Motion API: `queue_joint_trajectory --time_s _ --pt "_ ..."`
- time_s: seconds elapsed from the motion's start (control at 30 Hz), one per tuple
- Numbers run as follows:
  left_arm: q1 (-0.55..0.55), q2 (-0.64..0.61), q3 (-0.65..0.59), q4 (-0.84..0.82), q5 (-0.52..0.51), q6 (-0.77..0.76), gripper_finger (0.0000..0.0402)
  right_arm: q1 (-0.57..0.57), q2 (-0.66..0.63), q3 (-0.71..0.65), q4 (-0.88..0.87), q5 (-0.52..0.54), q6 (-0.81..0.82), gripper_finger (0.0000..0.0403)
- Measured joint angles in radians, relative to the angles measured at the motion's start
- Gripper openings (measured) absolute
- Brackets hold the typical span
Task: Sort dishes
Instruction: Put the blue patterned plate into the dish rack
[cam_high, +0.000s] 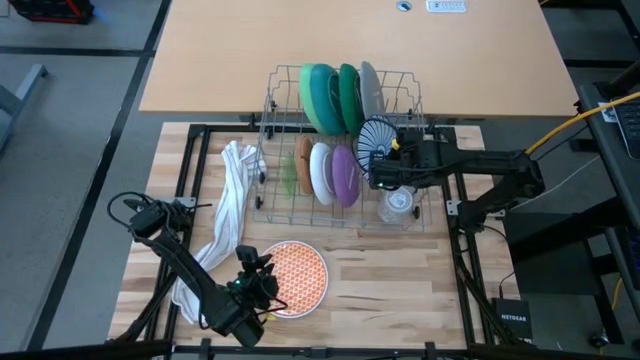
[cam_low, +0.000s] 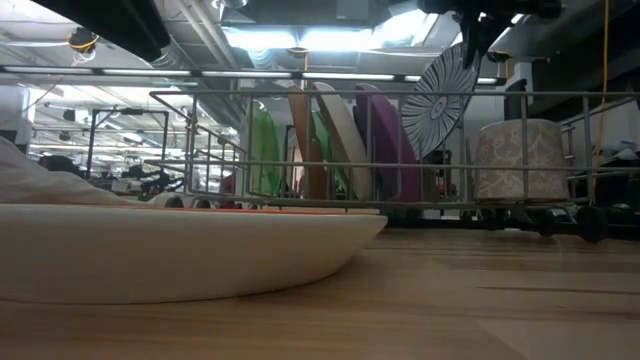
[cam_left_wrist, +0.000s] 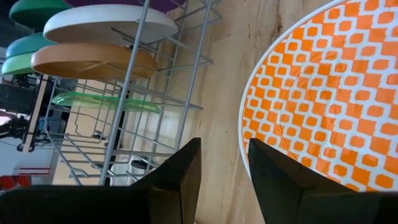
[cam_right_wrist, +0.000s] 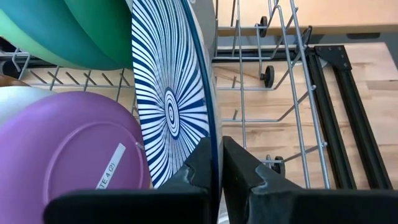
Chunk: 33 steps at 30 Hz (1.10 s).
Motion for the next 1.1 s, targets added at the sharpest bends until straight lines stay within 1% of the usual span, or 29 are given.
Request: queue_joint_trajectory --time_s 0.1,0.3,0.5,0.63,0.77,0.83,0.93,1.0,1.1 --pt "0.006 0.0 0.0 0.001 0.0 0.005 0.0123 0.0 0.0 0.0 0.0 0.001 0.0 0.0016" --pt "0.069 0.0 0.0 0.011 -0.01 0.138 0.0123 0.0 0.0 0.0 0.001 0.002 0.0 0.0016" --pt "0.16 0.0 0.0 0.148 -0.113 0.216 0.0123 0.0 0.0 0.0 0.002 0.002 -0.003 0.0016" --pt "0.226 0.0 0.0 0.296 -0.121 0.381 0.0123 0.0 0.0 0.0 0.002 0.002 -0.004 0.0016" --pt "0.289 0.0 0.0 0.486 -0.119 0.629 0.0121 0.0 0.0 0.0 0.002 0.001 -0.004 0.0016" --pt "0.321 0.0 0.0 0.579 -0.096 0.752 0.0114 0.0 -0.001 0.0 0.002 0.001 -0.004 0.0016" --pt "0.373 0.0 0.0 0.68 -0.025 0.887 0.0094 0.0 -0.001 0.0 0.002 0.001 -0.005 0.0016" --pt "0.406 0.0 0.0 0.713 0.018 0.942 0.0078 0.0 -0.001 0.0 0.002 0.001 -0.005 0.0016" --pt "0.449 0.0 0.0 0.734 0.068 0.985 0.0059 0.0 -0.001 0.0 0.003 -0.002 -0.005 0.0016"
